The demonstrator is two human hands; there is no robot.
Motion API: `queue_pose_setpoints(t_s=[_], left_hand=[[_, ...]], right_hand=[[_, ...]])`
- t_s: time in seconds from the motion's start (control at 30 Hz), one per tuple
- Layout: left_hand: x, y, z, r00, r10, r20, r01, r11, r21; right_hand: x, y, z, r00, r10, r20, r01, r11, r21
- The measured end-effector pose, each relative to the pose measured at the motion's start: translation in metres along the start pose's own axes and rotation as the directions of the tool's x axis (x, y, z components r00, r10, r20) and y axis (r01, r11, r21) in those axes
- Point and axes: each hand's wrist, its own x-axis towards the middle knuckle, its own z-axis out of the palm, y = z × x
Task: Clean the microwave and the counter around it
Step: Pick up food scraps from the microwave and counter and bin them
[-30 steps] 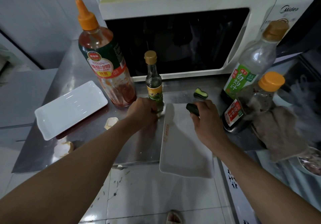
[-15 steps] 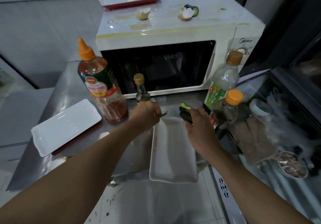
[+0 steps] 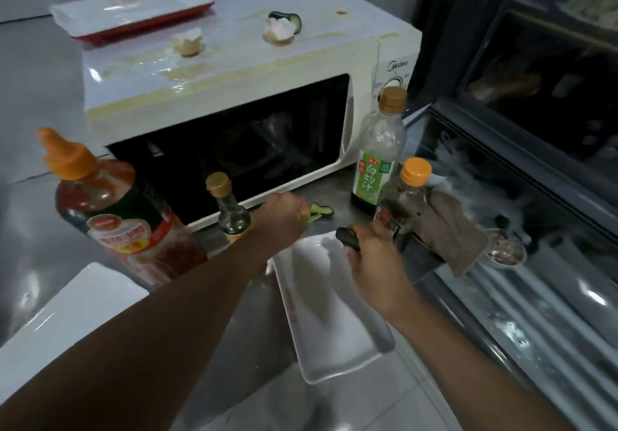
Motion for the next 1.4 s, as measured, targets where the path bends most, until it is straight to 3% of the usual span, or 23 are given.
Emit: queue_pose_setpoints(t_s=[0.17, 0.43, 0.8, 1.4], left_hand=[[0.023, 0.000, 0.012, 0.998, 0.060, 0.000, -0.059, 0.998, -0.036], [0.056, -0.011, 0.038, 0.989, 0.097, -0.112, -0.097, 0.995, 0.011], [0.076, -0.020, 0.053, 0.985, 0.155, -0.071, -0.150, 0.986, 0.071], [0.077, -0.028, 0.055, 0.969, 0.244, -0.049, -0.243, 0.970, 0.009]], right_hand=[[-0.009, -0.002, 0.016, 0.993, 0.091, -0.076, -0.089, 0.996, 0.026], [-0.003, 0.002, 0.033, 0.982, 0.105, -0.156, -0.103, 0.994, 0.022], [0.006, 0.002, 0.040, 0.984, 0.098, -0.152, -0.087, 0.993, 0.076], [0.010, 0.007, 0.037, 0.985, 0.099, -0.139, -0.089, 0.993, 0.077]])
